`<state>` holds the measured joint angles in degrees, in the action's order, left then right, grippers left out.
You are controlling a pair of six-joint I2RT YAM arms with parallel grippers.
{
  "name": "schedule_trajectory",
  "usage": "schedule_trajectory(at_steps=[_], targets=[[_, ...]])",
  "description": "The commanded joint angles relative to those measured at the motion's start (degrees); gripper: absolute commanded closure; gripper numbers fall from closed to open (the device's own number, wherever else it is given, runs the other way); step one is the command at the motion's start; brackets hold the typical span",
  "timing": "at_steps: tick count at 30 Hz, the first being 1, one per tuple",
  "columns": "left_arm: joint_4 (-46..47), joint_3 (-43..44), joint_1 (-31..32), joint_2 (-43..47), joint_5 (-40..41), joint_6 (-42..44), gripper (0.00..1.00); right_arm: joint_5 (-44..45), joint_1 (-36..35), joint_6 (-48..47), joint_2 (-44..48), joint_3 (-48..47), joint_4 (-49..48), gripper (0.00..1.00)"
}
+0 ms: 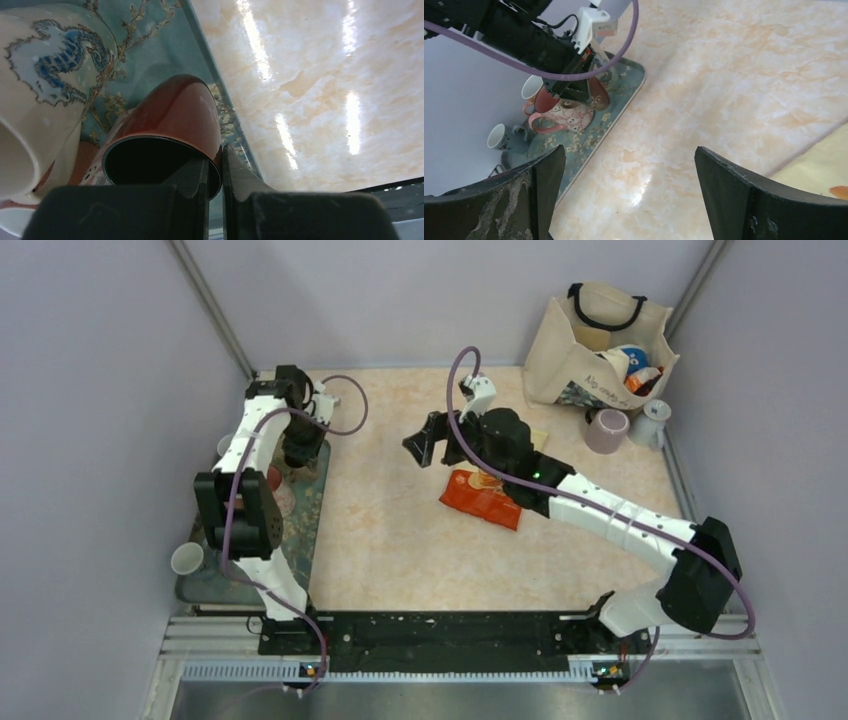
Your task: Turn the mug right side up
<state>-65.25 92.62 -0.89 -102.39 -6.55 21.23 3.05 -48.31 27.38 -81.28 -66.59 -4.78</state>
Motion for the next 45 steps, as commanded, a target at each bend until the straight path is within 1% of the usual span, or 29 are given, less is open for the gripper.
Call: schedule_trajectory(at_steps=[1,8,12,14,17,19,23,27,30,34,37,40,45], targets=[[-2.37,3.64,0.62,-3.11,6.89,2.67,1.00,3.52,0.67,-3.59,4.39,1.56,1.29,0.01],[-2.72,5.55,0.62,-9.65,8.48,2.89,1.00,7.01,4.35,-3.42,8.00,3.79,4.26,0.01],[-1.13,6.00,0.62,-11.56,7.55,2.90,1.00,12.77,7.52,-3.24,9.52,4.08,10.25,0.01],[-0.24,5.99,0.62,-11.95,6.94,2.78,0.98,16.44,9.88,-3.87,10.00,4.03,13.50,0.01],[0.59,5.77,0.62,-11.97,4.63,2.76,0.94,19.93,15.36,-5.10,10.89,4.36,18.56,0.01],[1.71,5.12,0.62,-11.44,3.11,2.92,0.94,21.50,19.81,-6.36,11.68,6.04,19.87,0.01],[5.77,2.95,0.62,-9.34,0.87,2.71,0.94,24.11,30.22,-7.86,12.72,11.01,19.78,0.01],[7.63,1.77,0.41,-7.50,-0.74,2.32,0.93,23.11,38.49,-10.27,11.40,13.33,18.31,0.01],[8.01,1.60,-0.06,-6.85,-1.27,2.32,0.87,20.33,44.41,-10.06,9.47,13.82,17.18,0.01],[7.40,1.92,-0.26,-6.81,-1.09,2.62,0.73,16.62,50.61,-7.01,6.58,14.68,14.05,0.01],[6.89,2.47,-0.26,-6.53,-0.97,2.64,0.63,11.01,54.98,-0.83,4.40,15.48,11.44,0.01],[5.64,3.81,-0.26,-5.67,-1.85,2.71,0.56,6.71,59.04,7.89,2.44,16.81,7.86,0.03],[4.88,5.71,-0.13,-2.93,-2.17,2.32,0.44,9.99,59.83,17.39,-0.73,16.85,2.73,0.11]])
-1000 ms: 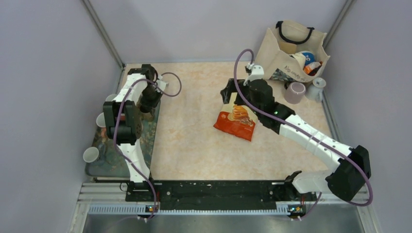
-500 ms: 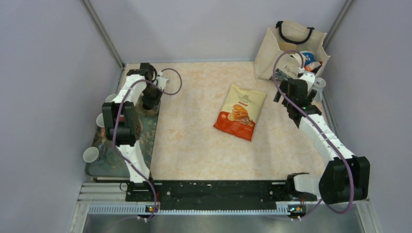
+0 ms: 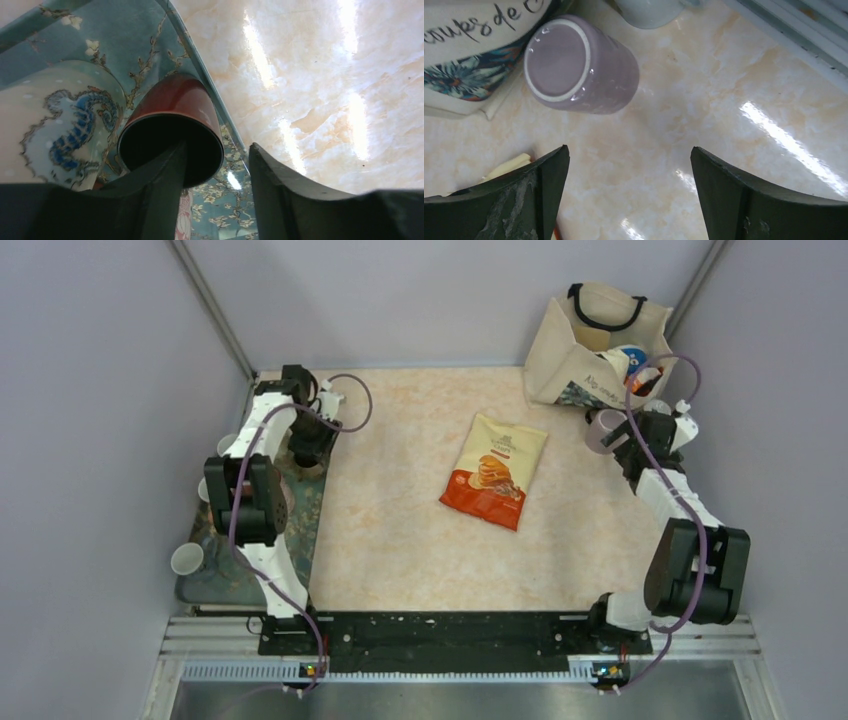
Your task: Turn the mug right side up
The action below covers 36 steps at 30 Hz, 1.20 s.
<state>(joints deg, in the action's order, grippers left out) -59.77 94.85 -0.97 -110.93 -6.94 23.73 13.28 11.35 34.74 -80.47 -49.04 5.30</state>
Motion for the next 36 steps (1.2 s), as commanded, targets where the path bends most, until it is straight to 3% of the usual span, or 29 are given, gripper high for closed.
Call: schedule_trajectory(at_steps=[1,4,5,7,14,18,27,31,36], targets=[[-1.06,3.64,-0.14,6.20,-2.70,-0.14,0.39,0.22,0.41,11.76,-2.50,-1.05,-8.25,0.12],[-2.98,3.14,0.00,8.12,-6.18,-0.16,0.28,-0.83,1.55,15.70,-6.19,-2.13,-10.08,0.18],[-3.00,2.39,0.05,9.01,-6.86,-0.29,0.18,-1.07,1.71,16.38,-7.32,-2.72,-10.29,0.19],[-2.48,0.56,0.09,10.90,-7.52,-0.42,0.13,-1.15,1.72,17.02,-9.68,-4.09,-10.73,0.21],[-1.87,-3.03,0.35,16.78,-9.36,-0.38,0.13,-1.45,2.18,16.54,-16.65,-8.48,-9.86,0.29],[-1.72,-4.90,0.59,19.00,-10.69,-0.19,0.13,-4.47,2.19,13.68,-15.64,-7.76,-10.29,0.36],[-1.17,-6.39,0.72,19.44,-11.28,-0.71,0.13,-1.78,2.73,12.19,-3.39,-3.56,-12.88,0.27],[-0.91,-7.12,0.71,19.68,-11.52,-1.09,0.13,-2.32,3.90,14.52,-7.76,-7.65,-10.90,0.23],[-0.76,-8.38,0.75,20.73,-11.45,-0.64,0.13,-3.37,4.27,14.96,-13.35,-10.39,-9.08,0.25]])
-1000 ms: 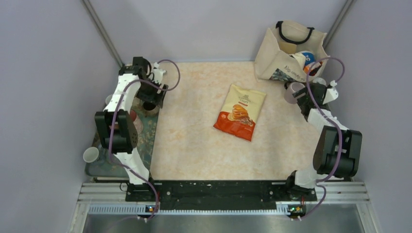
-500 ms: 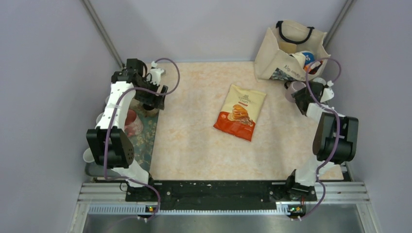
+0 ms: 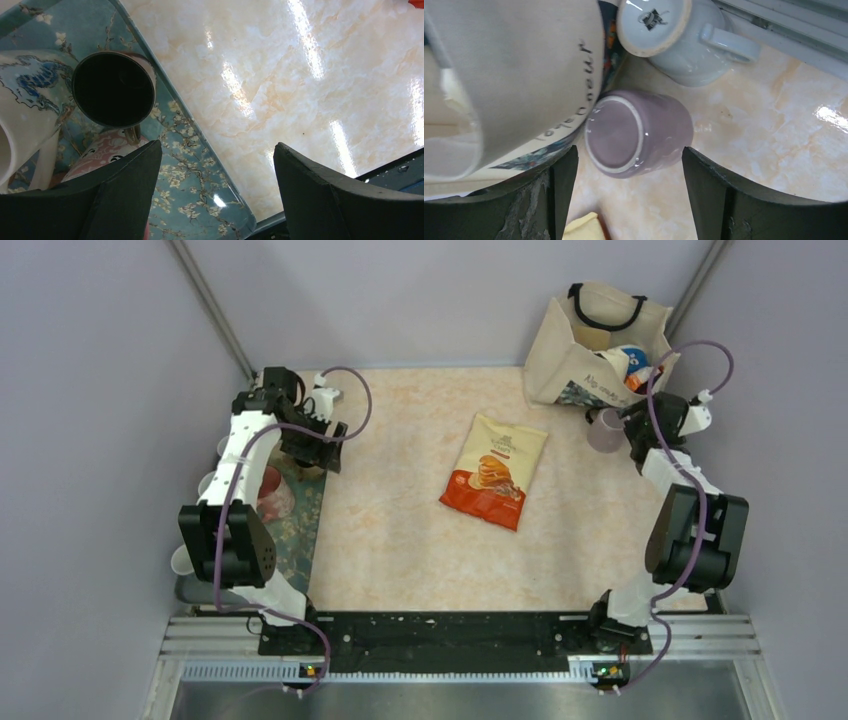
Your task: Turn the mug right side up
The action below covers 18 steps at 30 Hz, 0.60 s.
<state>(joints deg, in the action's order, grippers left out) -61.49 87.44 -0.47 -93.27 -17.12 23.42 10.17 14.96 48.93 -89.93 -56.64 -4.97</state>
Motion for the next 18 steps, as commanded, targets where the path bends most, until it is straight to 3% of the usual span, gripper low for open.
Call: schedule_trajectory(at_steps=[1,8,12,18], targets=[[0.89,-1.10,0.24,3.19,-1.18,-0.20,0.13,-0.23,0.68,0.80,-4.75,-2.74,1.15,0.26],[0.60,-1.47,0.21,2.99,-1.43,-0.13,0.14,-3.33,0.64,-1.07,-10.35,-5.14,2.37,0.29],[0.83,-1.58,0.20,3.29,-1.76,-0.14,0.14,-4.29,0.66,-3.15,-8.76,-1.22,0.89,0.35],[0.81,-0.66,0.21,3.00,-2.11,-0.05,0.14,-6.22,0.66,-11.93,-5.35,1.51,6.38,0.36]])
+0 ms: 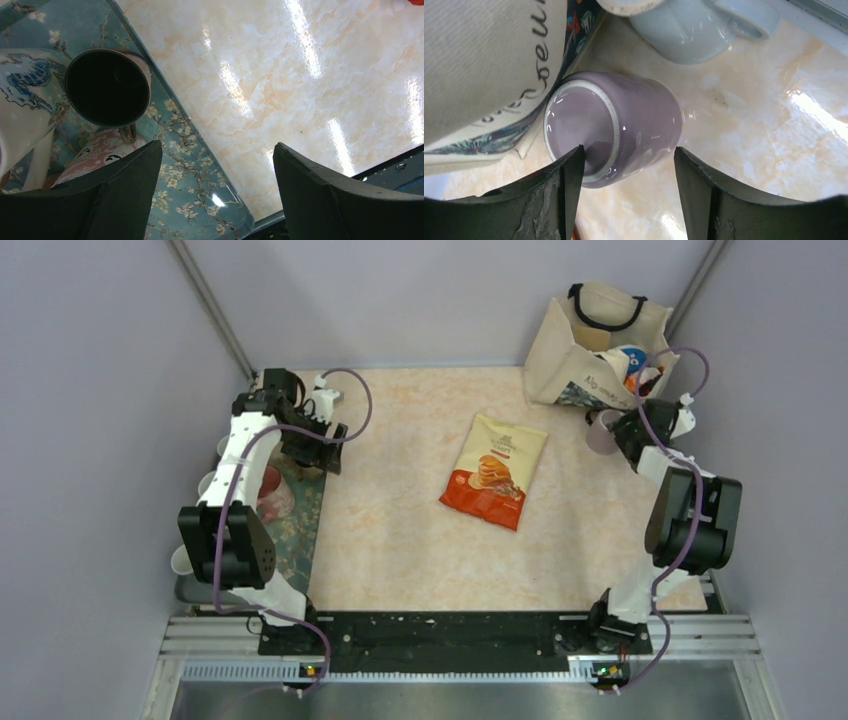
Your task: Turn the mug right side up
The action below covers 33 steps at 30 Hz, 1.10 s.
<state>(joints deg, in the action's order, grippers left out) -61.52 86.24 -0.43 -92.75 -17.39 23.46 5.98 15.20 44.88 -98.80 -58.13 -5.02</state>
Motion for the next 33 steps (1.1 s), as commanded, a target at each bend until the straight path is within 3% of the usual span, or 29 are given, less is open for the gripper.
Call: schedule_trajectory(at_steps=[1,12,17,20,25,28,33], targets=[[0.84,0.64,0.17,2.42,-2.00,-0.09,0.14,-2.53,0.41,-8.72,4.52,4.01,6.98,0.36],[0.79,2.27,0.14,3.09,-4.43,0.00,0.14,-11.02,0.37,-13.58,21.10,16.93,14.14,0.36],[0.75,2.42,1.57,3.58,-5.84,0.24,0.14,-10.50,-2.55,-23.43,31.87,13.84,23.48,0.35],[0.72,2.98,1.81,3.67,-5.90,0.26,0.14,-9.12,-7.86,-33.20,33.99,6.13,28.13,0.29],[-0.08,3.37,1.75,4.48,-5.94,0.53,0.14,-18.02,-13.13,-53.64,27.00,-5.19,31.43,0.24],[-0.51,2.54,1.82,5.18,-5.16,1.41,0.14,-26.38,-17.34,-77.72,22.05,-9.66,37.62,0.19],[-0.97,1.78,1.78,5.37,-3.55,1.94,0.14,-22.25,-23.99,-105.84,10.02,-18.95,55.06,0.13]])
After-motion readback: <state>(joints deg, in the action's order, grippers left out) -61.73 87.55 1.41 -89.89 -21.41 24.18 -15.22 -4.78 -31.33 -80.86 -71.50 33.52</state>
